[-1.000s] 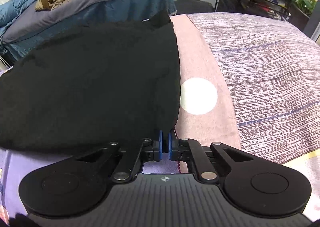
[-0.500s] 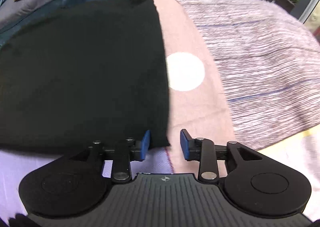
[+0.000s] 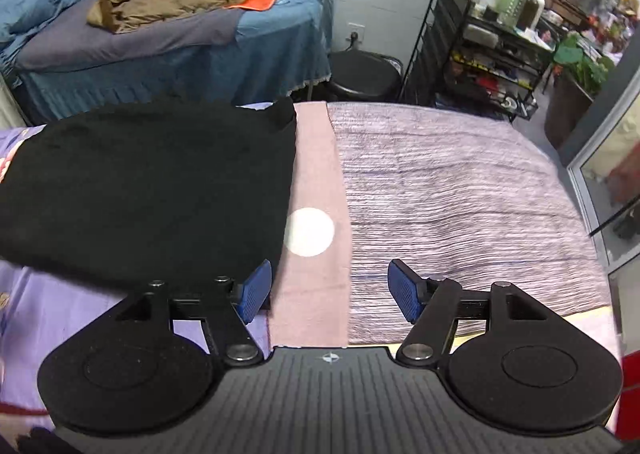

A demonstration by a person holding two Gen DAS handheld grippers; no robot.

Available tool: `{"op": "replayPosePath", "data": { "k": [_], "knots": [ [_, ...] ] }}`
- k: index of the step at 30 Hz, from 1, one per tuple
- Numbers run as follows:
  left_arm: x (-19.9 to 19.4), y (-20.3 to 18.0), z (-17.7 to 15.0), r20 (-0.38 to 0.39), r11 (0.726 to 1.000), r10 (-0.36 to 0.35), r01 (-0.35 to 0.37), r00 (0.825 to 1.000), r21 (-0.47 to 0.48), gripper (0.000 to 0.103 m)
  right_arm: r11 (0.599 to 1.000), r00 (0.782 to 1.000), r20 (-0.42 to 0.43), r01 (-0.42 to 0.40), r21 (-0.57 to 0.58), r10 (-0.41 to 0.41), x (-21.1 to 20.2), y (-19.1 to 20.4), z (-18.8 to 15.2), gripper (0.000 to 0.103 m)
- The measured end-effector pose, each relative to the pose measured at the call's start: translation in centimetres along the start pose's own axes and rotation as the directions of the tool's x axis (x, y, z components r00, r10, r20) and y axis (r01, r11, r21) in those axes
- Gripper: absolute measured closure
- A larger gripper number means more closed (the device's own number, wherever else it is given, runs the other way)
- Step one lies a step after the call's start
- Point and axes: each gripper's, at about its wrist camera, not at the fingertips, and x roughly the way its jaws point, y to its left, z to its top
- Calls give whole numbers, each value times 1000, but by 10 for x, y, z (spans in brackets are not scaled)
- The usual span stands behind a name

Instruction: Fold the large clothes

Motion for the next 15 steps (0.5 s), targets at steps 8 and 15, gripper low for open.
{"op": "replayPosePath", "data": {
  "k": [8, 15],
  "knots": [
    [65, -140, 43, 35, 860, -40, 16, 999, 511, 0, 964, 998, -30, -38, 264, 48, 20, -45, -46, 32],
    [102, -169, 86, 50, 814, -13, -18, 999, 580, 0, 899, 988, -50, -112, 424, 146, 59, -62, -82, 32]
  ]
}}
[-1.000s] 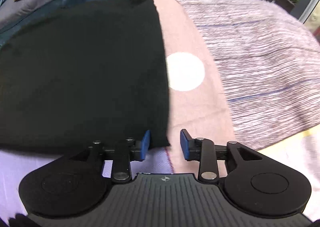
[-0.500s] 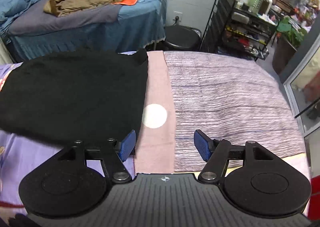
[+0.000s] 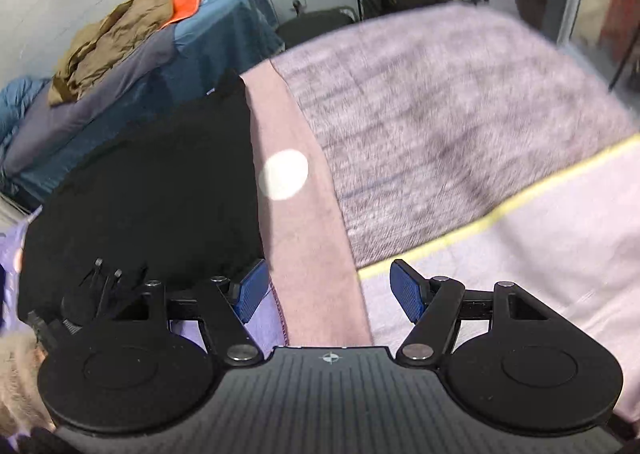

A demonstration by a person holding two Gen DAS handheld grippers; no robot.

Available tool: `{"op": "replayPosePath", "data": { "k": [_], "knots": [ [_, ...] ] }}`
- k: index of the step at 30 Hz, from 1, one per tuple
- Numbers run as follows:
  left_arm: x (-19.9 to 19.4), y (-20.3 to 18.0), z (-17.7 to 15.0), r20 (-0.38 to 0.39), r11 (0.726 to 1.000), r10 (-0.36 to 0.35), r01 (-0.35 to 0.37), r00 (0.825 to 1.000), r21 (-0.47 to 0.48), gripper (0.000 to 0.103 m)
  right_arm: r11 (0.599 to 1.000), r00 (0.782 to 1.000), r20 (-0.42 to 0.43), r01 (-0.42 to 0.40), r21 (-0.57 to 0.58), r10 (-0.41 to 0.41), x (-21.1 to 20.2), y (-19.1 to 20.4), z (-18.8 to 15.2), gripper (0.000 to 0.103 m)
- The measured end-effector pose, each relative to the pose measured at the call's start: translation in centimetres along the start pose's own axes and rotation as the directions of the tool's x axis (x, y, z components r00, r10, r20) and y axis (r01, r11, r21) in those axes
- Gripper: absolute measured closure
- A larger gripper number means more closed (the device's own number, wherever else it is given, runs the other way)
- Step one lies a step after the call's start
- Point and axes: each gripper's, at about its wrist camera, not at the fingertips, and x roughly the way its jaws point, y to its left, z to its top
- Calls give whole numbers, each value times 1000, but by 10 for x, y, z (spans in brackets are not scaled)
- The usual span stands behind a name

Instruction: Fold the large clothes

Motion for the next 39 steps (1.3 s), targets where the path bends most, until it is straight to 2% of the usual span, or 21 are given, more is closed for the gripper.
{"op": "replayPosePath", "data": {
  "k": [4, 6, 8, 11, 13, 14, 15, 16, 17, 18, 21, 22, 23, 26, 28, 31, 32, 33, 36, 38, 39],
  "knots": [
    [23, 2, 36, 31, 998, 32, -33, 999, 46, 0, 999, 999, -23, -44, 14, 44, 21, -7, 5, 30],
    [37, 6, 50, 21, 999, 19, -20, 1000, 42, 0, 998, 997, -26, -68, 15, 69, 31, -9, 13, 27],
    [46, 9, 58, -4, 1000, -10, 10, 1000, 10, 6, 996, 996, -31, -83, 11, 84, 40, -10, 22, 27],
    [52, 28, 68, -43, 992, -75, 70, 996, -106, 10, 995, 994, -38, -100, 2, 100, 53, -12, 35, 26],
    [53, 46, 65, -55, 958, -141, 123, 988, -260, 17, 994, 993, -41, -111, 8, 112, 62, -14, 44, 25],
    [53, 58, 63, -52, 926, -174, 145, 983, -348, 25, 993, 992, -44, -120, 17, 121, 66, -14, 49, 25],
    [53, 72, 60, -41, 880, -205, 166, 978, -445, 30, 991, 990, -46, -133, 29, 134, 71, -15, 53, 25],
    [52, 90, 54, -17, 803, -247, 195, 969, -563, 36, 987, 987, -48, -152, 47, 154, 74, -15, 58, 25],
    [51, 105, 45, 10, 718, -276, 212, 961, -663, 38, 982, 983, -51, -174, 69, 178, 78, -15, 63, 24],
    [49, 121, 34, 45, 613, -300, 229, 953, -756, 41, 975, 977, -52, -202, 96, 208, 82, -16, 67, 22],
    [43, 155, -9, 165, 271, -313, 254, 935, -929, 43, 929, 941, -68, -315, 193, 333, 97, -17, 80, 15],
    [38, 160, -21, 194, 186, -303, 258, 933, -948, 44, 903, 919, -79, -359, 237, 386, 105, -17, 84, 14],
    [37, 165, -28, 211, 136, -291, 258, 933, -957, 44, 873, 895, -88, -398, 282, 436, 113, -17, 87, 13],
    [27, 166, -44, 252, 60, -275, 278, 928, -959, 44, 770, 820, -100, -478, 422, 564, 145, -13, 96, 6],
    [24, 168, -51, 277, 1, -270, 288, 922, -958, 44, 723, 790, -104, -489, 488, 604, 165, -4, 102, 4],
    [14, 166, -58, 286, -31, -253, 288, 924, -957, 44, 660, 744, -90, -522, 540, 662, 192, 14, 113, 4],
    [11, 165, -58, 290, -39, -251, 290, 924, -956, 44, 646, 727, -97, -531, 549, 680, 202, 22, 117, 4],
    [8, 164, -58, 292, -44, -247, 290, 924, -956, 44, 648, 719, -119, -527, 549, 685, 212, 31, 120, 4],
    [3, 163, -58, 294, -55, -235, 290, 926, -956, 44, 723, 747, -200, -480, 497, 634, 238, 56, 123, 8],
    [1, 162, -61, 298, -69, -229, 290, 927, -955, 44, 775, 793, -215, -433, 460, 570, 248, 65, 124, 13],
    [-2, 161, -63, 297, -71, -226, 289, 928, -955, 44, 777, 802, -202, -428, 462, 562, 251, 67, 123, 13]
  ]
}}
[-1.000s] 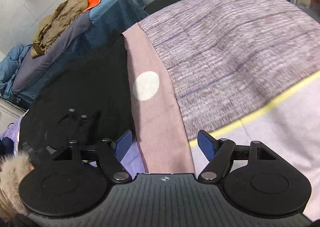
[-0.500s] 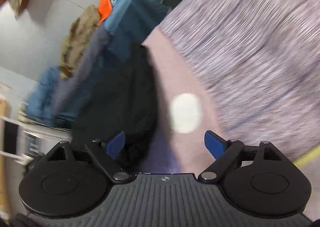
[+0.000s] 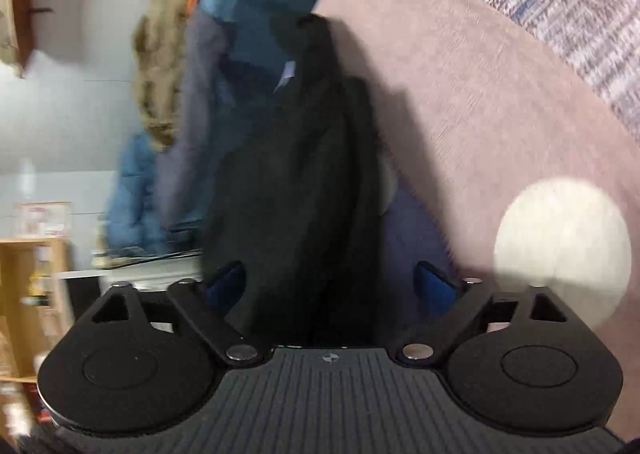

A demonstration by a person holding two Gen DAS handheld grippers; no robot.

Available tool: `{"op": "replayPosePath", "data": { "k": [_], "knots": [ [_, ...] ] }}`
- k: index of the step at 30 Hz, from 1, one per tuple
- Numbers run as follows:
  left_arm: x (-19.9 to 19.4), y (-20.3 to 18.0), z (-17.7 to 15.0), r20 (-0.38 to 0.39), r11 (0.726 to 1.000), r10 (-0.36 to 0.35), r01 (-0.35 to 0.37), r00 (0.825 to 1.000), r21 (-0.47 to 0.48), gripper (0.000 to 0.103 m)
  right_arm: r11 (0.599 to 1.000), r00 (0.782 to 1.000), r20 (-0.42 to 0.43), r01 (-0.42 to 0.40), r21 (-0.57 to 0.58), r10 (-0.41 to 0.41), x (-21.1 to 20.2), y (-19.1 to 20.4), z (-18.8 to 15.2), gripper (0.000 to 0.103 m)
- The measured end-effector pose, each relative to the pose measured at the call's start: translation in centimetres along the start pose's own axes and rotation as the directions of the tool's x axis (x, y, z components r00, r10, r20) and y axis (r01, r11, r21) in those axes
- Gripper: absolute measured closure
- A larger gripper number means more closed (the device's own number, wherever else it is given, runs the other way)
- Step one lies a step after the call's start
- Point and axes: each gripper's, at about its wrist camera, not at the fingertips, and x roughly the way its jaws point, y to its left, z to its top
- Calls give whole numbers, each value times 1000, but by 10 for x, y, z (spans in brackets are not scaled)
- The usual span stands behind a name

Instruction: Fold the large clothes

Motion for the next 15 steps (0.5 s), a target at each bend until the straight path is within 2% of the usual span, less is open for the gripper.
{"op": "replayPosePath", "data": {
  "k": [2, 4, 5, 6, 7, 9, 15],
  "knots": [
    [-2, -1, -1, 2, 1000, 3, -3, 1000, 5, 44, 999, 999, 7, -38, 21, 37, 7, -1, 4, 15],
    [-2, -4, 0, 9, 1000, 15, -15, 1000, 27, 44, 999, 999, 1, -37, 4, 37, 14, 4, 8, 32],
    [-1, -4, 1, 15, 999, 21, -21, 1000, 29, 44, 1000, 1000, 0, -20, -24, 20, 17, 10, 9, 61],
    [-2, -5, 2, 19, 999, 20, -21, 1000, 27, 44, 999, 1000, 9, 17, -51, -17, 18, 15, 9, 83],
    [-4, -4, 2, 25, 1000, 16, -17, 1000, 21, 44, 995, 998, 29, 56, -85, -54, 17, 23, 7, 85],
    [-13, 0, 2, 33, 1000, 7, -7, 999, 9, 44, 988, 995, 67, 86, -129, -78, 13, 35, 0, 90],
    [-47, 12, 11, 59, 1000, -22, 21, 998, 10, 45, 965, 985, 141, 130, -228, -100, 0, 80, -24, 92]
  ]
}}
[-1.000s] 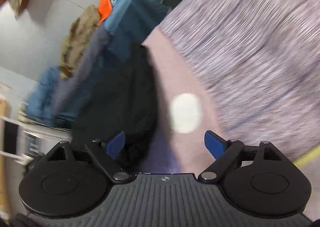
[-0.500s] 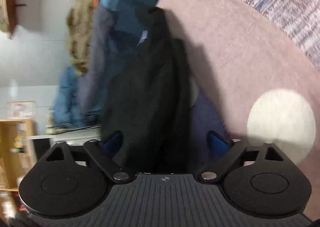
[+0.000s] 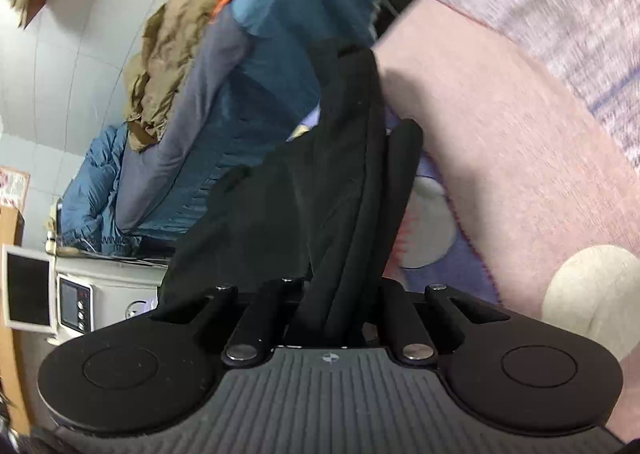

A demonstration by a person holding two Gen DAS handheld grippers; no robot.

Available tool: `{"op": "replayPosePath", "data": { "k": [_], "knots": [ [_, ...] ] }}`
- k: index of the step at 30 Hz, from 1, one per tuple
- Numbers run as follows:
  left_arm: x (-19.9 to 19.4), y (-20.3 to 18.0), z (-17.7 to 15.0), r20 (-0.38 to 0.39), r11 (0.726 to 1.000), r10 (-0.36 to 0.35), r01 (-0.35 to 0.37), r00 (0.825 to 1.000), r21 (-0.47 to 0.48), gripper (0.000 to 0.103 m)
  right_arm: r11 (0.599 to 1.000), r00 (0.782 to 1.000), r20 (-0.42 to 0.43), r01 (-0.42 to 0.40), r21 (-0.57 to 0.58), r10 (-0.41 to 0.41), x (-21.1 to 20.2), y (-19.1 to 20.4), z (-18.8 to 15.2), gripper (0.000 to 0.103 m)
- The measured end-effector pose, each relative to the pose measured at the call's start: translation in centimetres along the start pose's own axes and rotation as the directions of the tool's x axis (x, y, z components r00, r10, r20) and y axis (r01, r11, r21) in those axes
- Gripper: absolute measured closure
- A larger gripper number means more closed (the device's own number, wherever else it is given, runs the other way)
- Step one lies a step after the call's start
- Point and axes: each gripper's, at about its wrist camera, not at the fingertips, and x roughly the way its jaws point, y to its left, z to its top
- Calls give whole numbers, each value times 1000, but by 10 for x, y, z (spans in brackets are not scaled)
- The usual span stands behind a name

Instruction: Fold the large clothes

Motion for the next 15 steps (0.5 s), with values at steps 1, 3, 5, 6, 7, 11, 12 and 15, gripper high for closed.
{"op": "replayPosePath", "data": {
  "k": [1, 3, 5, 6, 7, 11, 12, 15],
  "knots": [
    [-7, 2, 2, 6, 1000, -4, 4, 1000, 6, 45, 1000, 1000, 14, 4, -26, -3, -2, 14, -2, 93],
    [-27, 9, 8, 22, 999, -3, 3, 1000, 33, 45, 998, 999, 35, 6, -67, -4, -5, 41, -9, 93],
    [-51, 20, 13, 47, 999, -5, 3, 999, 45, 45, 995, 999, 46, 1, -104, 4, -5, 71, -16, 93],
    [-64, 28, 16, 61, 999, -7, 4, 998, 42, 46, 992, 999, 49, -1, -125, 7, -3, 88, -19, 93],
    [-78, 37, 19, 80, 999, -8, 5, 997, 36, 46, 988, 999, 50, -3, -154, 11, -1, 108, -25, 93],
    [-144, 82, 31, 168, 1000, 20, -20, 986, 1, 46, 966, 998, 47, -37, -256, 51, 17, 190, -51, 93],
    [-160, 94, 33, 190, 999, 33, -32, 981, -12, 46, 962, 997, 45, -47, -269, 61, 25, 210, -60, 93],
    [-205, 134, 36, 251, 996, 82, -69, 965, -61, 46, 941, 995, 40, -70, -332, 89, 51, 264, -85, 93]
  ]
}}
